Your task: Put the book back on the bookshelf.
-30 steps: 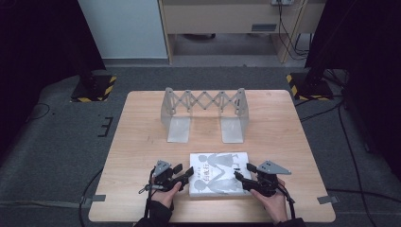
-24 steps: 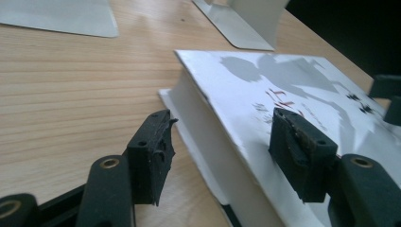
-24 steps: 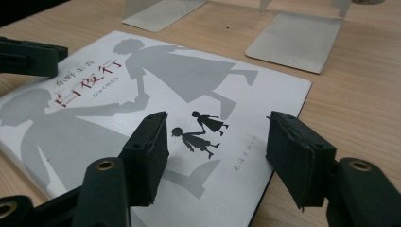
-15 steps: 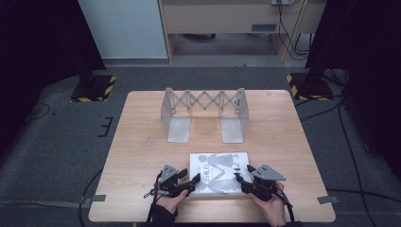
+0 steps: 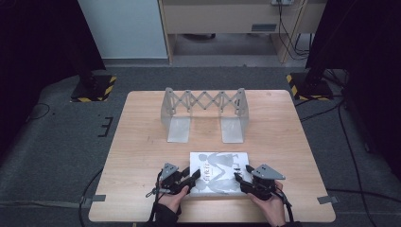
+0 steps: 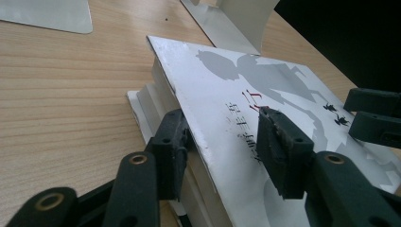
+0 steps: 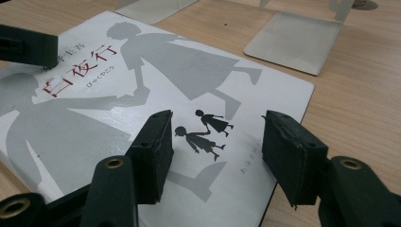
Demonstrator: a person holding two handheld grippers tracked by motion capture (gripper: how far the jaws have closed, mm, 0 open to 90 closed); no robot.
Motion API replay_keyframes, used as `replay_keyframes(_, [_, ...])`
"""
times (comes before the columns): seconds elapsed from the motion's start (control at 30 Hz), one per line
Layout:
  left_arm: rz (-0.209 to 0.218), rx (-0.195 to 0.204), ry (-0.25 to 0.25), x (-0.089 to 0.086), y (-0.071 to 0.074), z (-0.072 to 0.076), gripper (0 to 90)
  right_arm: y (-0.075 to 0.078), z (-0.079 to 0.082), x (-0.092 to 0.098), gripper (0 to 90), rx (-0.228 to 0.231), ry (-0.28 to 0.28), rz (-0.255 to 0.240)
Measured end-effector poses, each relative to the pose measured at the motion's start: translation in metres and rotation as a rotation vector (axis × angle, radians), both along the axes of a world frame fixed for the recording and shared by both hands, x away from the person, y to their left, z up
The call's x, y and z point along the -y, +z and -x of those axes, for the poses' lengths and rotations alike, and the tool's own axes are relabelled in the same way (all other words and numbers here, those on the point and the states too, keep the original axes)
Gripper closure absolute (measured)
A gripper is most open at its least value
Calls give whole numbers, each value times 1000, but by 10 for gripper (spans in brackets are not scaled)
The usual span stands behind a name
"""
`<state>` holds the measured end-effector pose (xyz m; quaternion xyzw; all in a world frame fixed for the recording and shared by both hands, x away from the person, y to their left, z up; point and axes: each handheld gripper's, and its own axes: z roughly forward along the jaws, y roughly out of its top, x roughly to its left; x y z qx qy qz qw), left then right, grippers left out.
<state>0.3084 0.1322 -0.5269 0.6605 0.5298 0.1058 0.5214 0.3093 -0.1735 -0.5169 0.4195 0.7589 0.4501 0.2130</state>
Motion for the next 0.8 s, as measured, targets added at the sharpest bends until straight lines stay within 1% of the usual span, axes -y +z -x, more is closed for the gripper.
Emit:
replay_keyframes(0.03, [6,4,4,0,1,1,542,0,0,0,438,0,0,0])
replay_keyframes(0.07, [22,-10,8,0,1,1,556,0,0,2,438,-3,3,-8])
replay_keyframes(0.1, [22,-10,8,0,1,1,565,0,0,2,438,-3,3,-8])
replay_keyframes(0.17, [35,-12,9,-1,3,2,577,0,0,2,438,-4,0,-16])
replay_keyframes(0.2, [39,-15,12,-1,4,3,590,-1,0,3,437,-6,-3,-27])
replay_keyframes(0.37, [42,-19,13,-1,6,2,607,-1,0,4,437,-2,-5,-36])
replay_keyframes(0.43, [44,-19,13,-1,7,1,618,-1,0,6,438,-10,1,-41])
replay_keyframes(0.47, [57,-13,18,-1,9,1,629,-1,-1,6,438,-6,-1,-44])
replay_keyframes(0.53, [61,-13,17,-1,10,0,642,0,-1,7,439,-14,1,-48])
replay_keyframes(0.6, [59,-5,16,0,16,-1,659,1,-2,9,449,-3,3,-68])
replay_keyframes(0.63, [59,-5,16,0,16,-1,674,1,-2,9,449,-3,3,-68])
replay_keyframes(0.67, [64,-1,18,1,20,-2,674,2,-2,9,449,2,5,-78])
replay_keyframes(0.7, [46,13,15,2,26,-4,699,7,-2,9,459,25,13,-109])
replay_keyframes(0.73, [49,13,14,2,28,-5,711,10,-2,10,471,45,14,-119])
replay_keyframes(0.8, [52,21,12,2,30,-5,725,13,-1,11,482,53,12,-128])
